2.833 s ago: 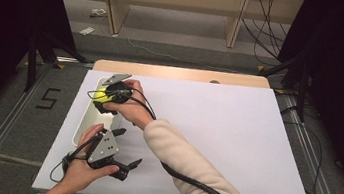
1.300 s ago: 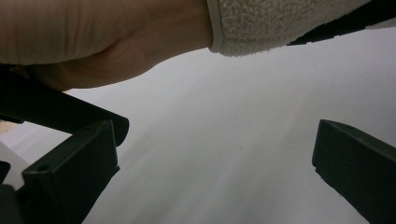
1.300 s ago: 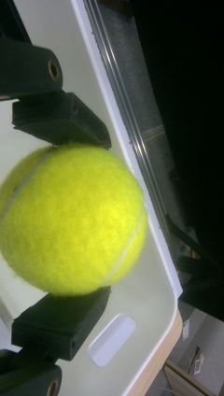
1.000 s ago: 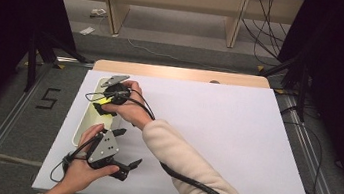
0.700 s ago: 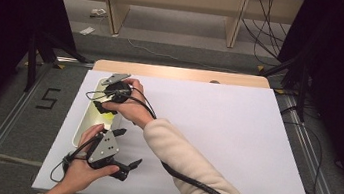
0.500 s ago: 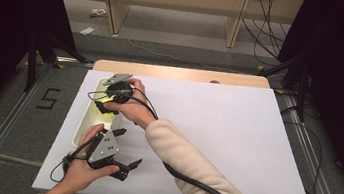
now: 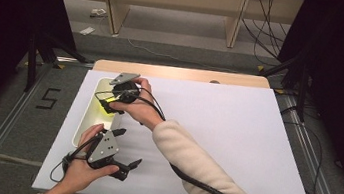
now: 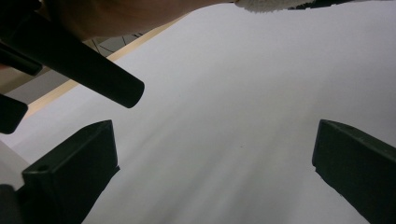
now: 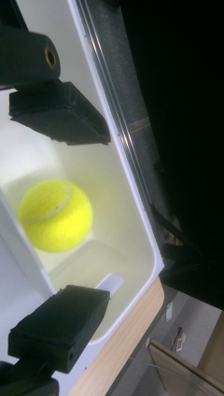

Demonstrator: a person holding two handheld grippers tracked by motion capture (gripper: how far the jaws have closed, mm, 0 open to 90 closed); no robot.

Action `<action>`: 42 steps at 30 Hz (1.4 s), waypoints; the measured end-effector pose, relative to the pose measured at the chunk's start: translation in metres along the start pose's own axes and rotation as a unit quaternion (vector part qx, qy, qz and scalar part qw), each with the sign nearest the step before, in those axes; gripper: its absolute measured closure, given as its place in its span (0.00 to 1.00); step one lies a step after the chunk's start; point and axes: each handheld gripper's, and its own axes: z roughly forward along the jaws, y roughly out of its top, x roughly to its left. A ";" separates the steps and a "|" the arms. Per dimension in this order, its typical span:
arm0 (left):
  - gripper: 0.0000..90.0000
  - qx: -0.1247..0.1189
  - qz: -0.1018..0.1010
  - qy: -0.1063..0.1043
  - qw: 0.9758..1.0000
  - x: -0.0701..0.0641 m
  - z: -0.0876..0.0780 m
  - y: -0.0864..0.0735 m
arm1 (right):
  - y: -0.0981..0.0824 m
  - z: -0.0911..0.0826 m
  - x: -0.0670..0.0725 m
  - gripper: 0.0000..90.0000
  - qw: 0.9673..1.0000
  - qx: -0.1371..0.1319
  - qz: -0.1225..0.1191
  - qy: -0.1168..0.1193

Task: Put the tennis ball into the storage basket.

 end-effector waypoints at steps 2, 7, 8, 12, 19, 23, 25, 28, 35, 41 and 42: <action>0.00 0.000 0.000 0.000 1.000 0.000 0.000 0.000 | -0.001 -0.002 -0.001 0.23 1.000 -0.003 0.004 -0.001; 0.00 -0.001 0.000 0.000 1.000 0.001 -0.001 0.000 | -0.004 -0.010 -0.003 0.23 1.000 -0.003 0.005 -0.002; 0.00 -0.001 0.001 0.000 1.000 0.000 -0.001 0.000 | -0.005 -0.011 -0.003 0.23 1.000 -0.005 0.005 -0.004; 0.00 -0.001 0.003 -0.001 1.000 0.000 0.000 0.001 | -0.005 -0.018 -0.006 0.23 1.000 -0.009 0.006 -0.007; 0.00 -0.001 0.003 0.000 1.000 -0.001 0.000 0.001 | -0.006 -0.032 -0.010 0.23 1.000 -0.015 0.005 -0.013; 0.00 -0.004 0.002 0.000 1.000 -0.001 -0.001 0.001 | -0.008 -0.040 -0.012 0.22 1.000 -0.019 0.006 -0.016; 0.00 -0.002 0.001 0.000 1.000 0.000 -0.001 0.001 | -0.009 -0.043 -0.014 0.22 1.000 -0.019 0.007 -0.018; 0.00 -0.002 0.004 -0.001 1.000 0.000 -0.001 0.001 | -0.013 -0.049 -0.016 0.22 1.000 -0.019 0.008 -0.020; 0.00 -0.003 0.002 0.000 1.000 0.000 -0.001 0.001 | -0.022 -0.062 -0.022 0.22 0.999 -0.023 0.017 -0.026; 0.00 -0.003 -0.001 0.001 1.000 0.000 -0.001 0.001 | -0.029 -0.071 -0.028 0.22 0.999 -0.022 0.023 -0.034; 0.00 -0.003 -0.001 0.001 1.000 0.000 -0.001 0.001 | -0.030 -0.073 -0.029 0.22 0.999 -0.023 0.025 -0.035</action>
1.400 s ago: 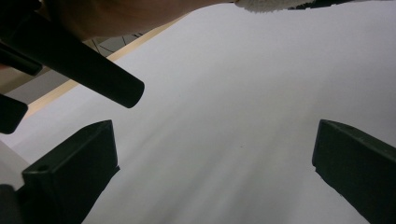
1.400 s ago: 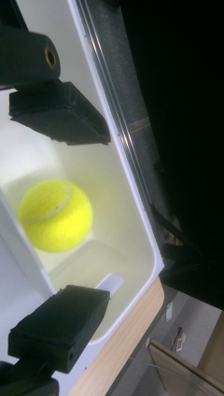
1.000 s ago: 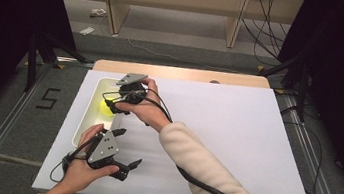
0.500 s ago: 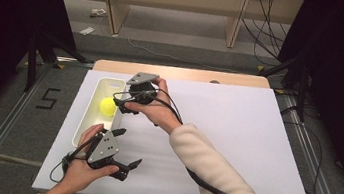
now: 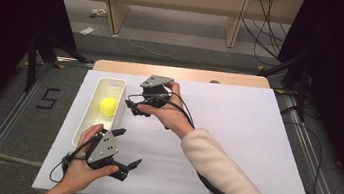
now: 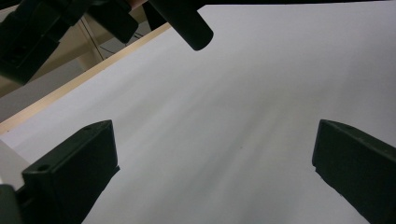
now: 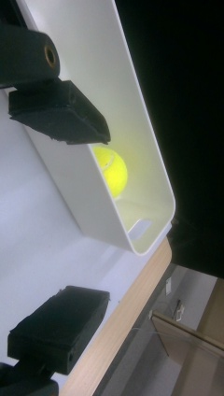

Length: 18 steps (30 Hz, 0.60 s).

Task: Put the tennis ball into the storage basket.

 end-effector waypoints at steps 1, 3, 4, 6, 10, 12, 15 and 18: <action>0.00 0.000 0.000 0.000 1.000 0.000 0.000 0.000 | -0.001 -0.002 -0.001 0.22 1.000 0.001 0.000 -0.001; 0.00 0.000 0.001 0.000 1.000 0.000 0.000 0.000 | -0.003 -0.005 -0.003 0.22 1.000 -0.001 0.003 -0.004; 0.00 0.000 0.001 0.000 1.000 0.000 0.000 0.000 | -0.004 -0.007 -0.004 0.22 1.000 0.000 0.003 -0.005; 0.00 0.000 0.000 0.000 1.000 0.000 0.000 0.000 | -0.006 -0.010 -0.006 0.22 1.000 -0.001 0.004 -0.008; 0.00 0.000 0.000 0.001 1.000 0.000 0.000 0.000 | -0.011 -0.016 -0.009 0.22 1.000 -0.003 0.011 -0.012; 0.00 0.000 0.000 0.001 1.000 0.000 0.000 0.000 | -0.014 -0.019 -0.010 0.22 1.000 -0.003 0.013 -0.014; 0.00 0.000 0.000 0.001 1.000 0.000 0.000 0.000 | -0.018 -0.022 -0.012 0.22 1.000 -0.007 0.018 -0.016; 0.00 0.000 0.000 0.001 1.000 0.000 0.000 0.000 | -0.022 -0.024 -0.014 0.22 1.000 -0.005 0.019 -0.018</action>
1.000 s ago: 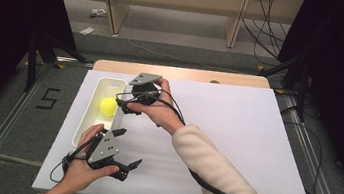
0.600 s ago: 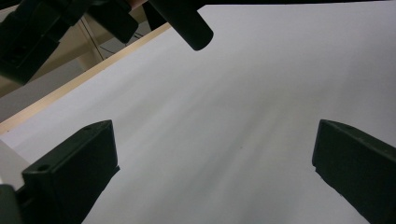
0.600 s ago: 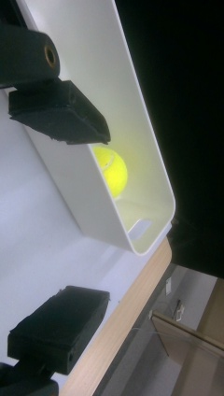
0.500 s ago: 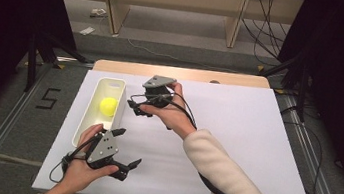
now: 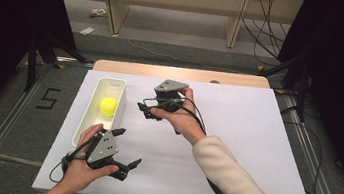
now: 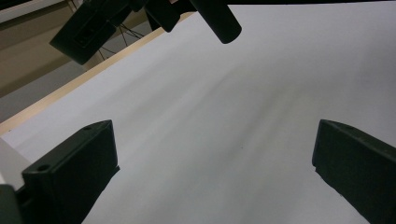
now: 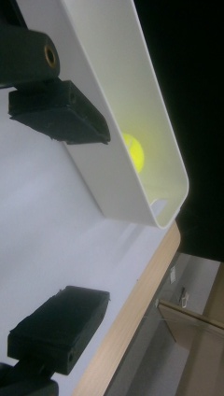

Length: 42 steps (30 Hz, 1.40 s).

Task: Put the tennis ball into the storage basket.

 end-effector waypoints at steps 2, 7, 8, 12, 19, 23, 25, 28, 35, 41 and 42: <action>0.00 0.000 0.000 0.000 1.000 0.000 0.000 0.000 | -0.003 -0.001 -0.001 0.22 1.000 0.001 0.001 -0.001; 0.00 0.000 0.000 0.001 1.000 0.000 0.000 0.000 | -0.008 -0.005 -0.003 0.22 1.000 0.004 0.004 -0.002; 0.00 0.000 0.000 0.001 1.000 0.000 0.000 0.000 | -0.009 -0.005 -0.003 0.22 1.000 0.004 0.005 -0.004; 0.00 0.000 0.000 0.001 1.000 0.000 -0.001 0.000 | -0.012 -0.009 -0.005 0.22 1.000 0.005 0.006 -0.005; 0.00 0.000 0.000 0.001 1.000 0.000 -0.001 0.000 | -0.014 -0.017 -0.008 0.22 1.000 0.001 0.007 -0.012; 0.00 0.000 0.000 0.002 1.000 0.000 -0.001 0.000 | -0.016 -0.023 -0.011 0.22 1.000 -0.002 0.006 -0.015; 0.00 0.001 -0.002 0.004 1.000 0.000 -0.001 0.000 | -0.018 -0.026 -0.013 0.22 1.000 -0.001 0.009 -0.017; 0.00 0.002 -0.008 -0.001 1.000 0.000 -0.001 0.000 | -0.022 -0.031 -0.015 0.22 1.000 -0.002 0.007 -0.020; 0.00 -0.001 -0.003 -0.002 1.000 0.000 -0.001 0.000 | -0.027 -0.042 -0.020 0.22 1.000 -0.006 0.011 -0.029; 0.00 -0.001 -0.003 -0.002 1.000 0.000 0.000 0.000 | -0.032 -0.050 -0.024 0.22 0.999 -0.007 0.013 -0.033; 0.00 0.000 -0.002 -0.002 1.000 0.000 0.000 0.000 | -0.032 -0.051 -0.024 0.22 0.999 -0.008 0.013 -0.035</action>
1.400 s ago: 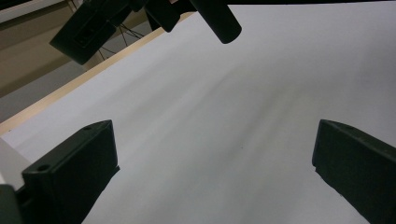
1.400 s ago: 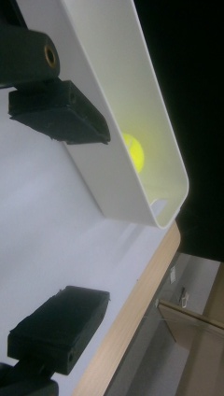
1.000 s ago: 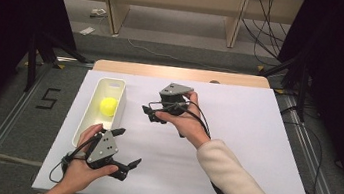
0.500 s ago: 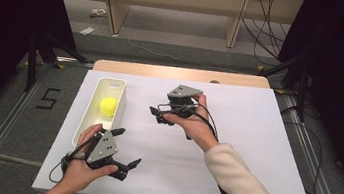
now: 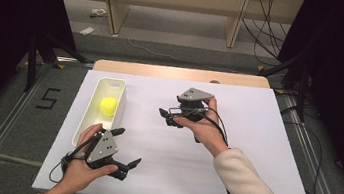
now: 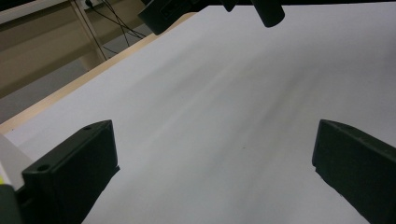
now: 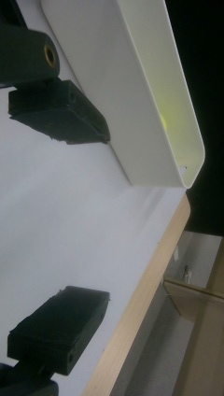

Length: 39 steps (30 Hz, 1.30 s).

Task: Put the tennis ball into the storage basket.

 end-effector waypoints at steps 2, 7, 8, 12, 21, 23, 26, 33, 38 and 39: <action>0.00 0.000 0.000 0.000 1.000 0.000 0.000 0.000 | -0.001 -0.003 -0.001 0.22 1.000 -0.002 0.001 -0.002; 0.00 0.000 0.000 0.006 1.000 0.000 0.000 0.000 | -0.003 -0.010 -0.005 0.22 1.000 -0.004 0.003 -0.008; 0.00 0.000 0.000 0.006 1.000 0.000 0.000 0.000 | -0.004 -0.011 -0.006 0.22 1.000 -0.004 0.003 -0.008; 0.00 0.001 0.000 0.006 1.000 0.001 0.000 0.000 | -0.007 -0.018 -0.009 0.22 1.000 -0.005 0.006 -0.013; 0.00 0.001 0.000 0.005 1.000 0.001 0.000 0.000 | -0.016 -0.030 -0.012 0.22 1.000 -0.006 0.005 -0.022; 0.00 0.001 0.001 0.006 1.000 0.001 0.000 0.000 | -0.018 -0.032 -0.013 0.22 1.000 -0.006 0.005 -0.024; 0.00 0.000 -0.002 0.005 1.000 0.001 0.000 -0.001 | -0.021 -0.036 -0.015 0.22 1.000 -0.006 0.007 -0.027; 0.00 0.000 -0.001 0.005 1.000 0.001 0.000 0.000 | -0.028 -0.046 -0.019 0.22 0.999 -0.007 0.010 -0.034; 0.00 0.000 -0.002 0.006 1.000 0.001 0.000 0.000 | -0.035 -0.054 -0.023 0.22 0.999 -0.004 0.013 -0.039; 0.00 0.000 -0.002 0.006 1.000 0.001 0.000 0.000 | -0.036 -0.056 -0.024 0.22 0.999 -0.002 0.013 -0.041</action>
